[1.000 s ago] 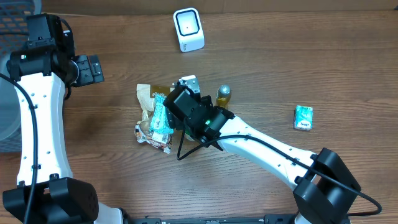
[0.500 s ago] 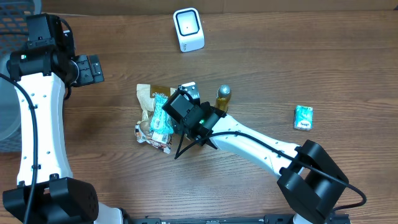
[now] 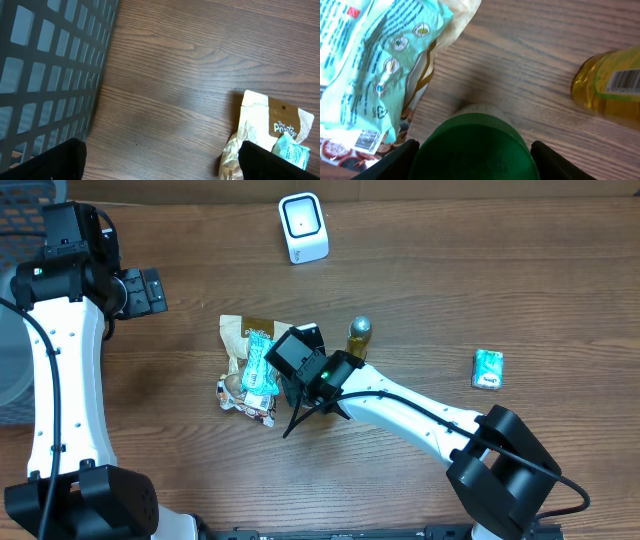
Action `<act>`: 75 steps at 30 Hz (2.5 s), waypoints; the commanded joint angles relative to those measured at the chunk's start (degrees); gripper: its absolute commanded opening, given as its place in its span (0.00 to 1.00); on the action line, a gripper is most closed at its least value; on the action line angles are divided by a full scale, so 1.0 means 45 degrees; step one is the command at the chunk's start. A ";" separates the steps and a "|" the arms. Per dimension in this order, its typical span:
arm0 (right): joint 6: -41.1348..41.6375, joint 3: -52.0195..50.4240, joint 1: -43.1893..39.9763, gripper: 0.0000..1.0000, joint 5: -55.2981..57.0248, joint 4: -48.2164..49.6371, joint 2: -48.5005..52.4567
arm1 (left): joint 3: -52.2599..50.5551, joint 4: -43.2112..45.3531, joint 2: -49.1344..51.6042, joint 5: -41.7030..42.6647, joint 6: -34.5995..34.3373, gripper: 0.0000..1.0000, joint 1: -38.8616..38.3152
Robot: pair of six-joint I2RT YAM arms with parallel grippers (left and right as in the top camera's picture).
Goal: Scan the item barcode
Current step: 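Lower the right gripper around the green-lidded jar, then close the right gripper on the jar lid and lift slightly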
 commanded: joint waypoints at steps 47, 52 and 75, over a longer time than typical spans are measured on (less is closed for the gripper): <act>0.3094 0.0272 -0.1078 1.00 -0.2788 -0.2914 -0.0019 | 0.0238 0.0010 -0.0160 -0.0068 0.0277 0.99 0.0034; 0.3026 0.0272 -0.1025 0.95 -0.2822 -0.3026 -0.0019 | 0.0238 0.0010 -0.0160 -0.0063 0.0277 1.00 0.0034; 0.2895 0.0262 -0.1020 0.54 -0.2108 -0.3619 -0.0019 | 0.0238 0.0010 -0.0160 -0.0063 0.0277 0.99 0.0010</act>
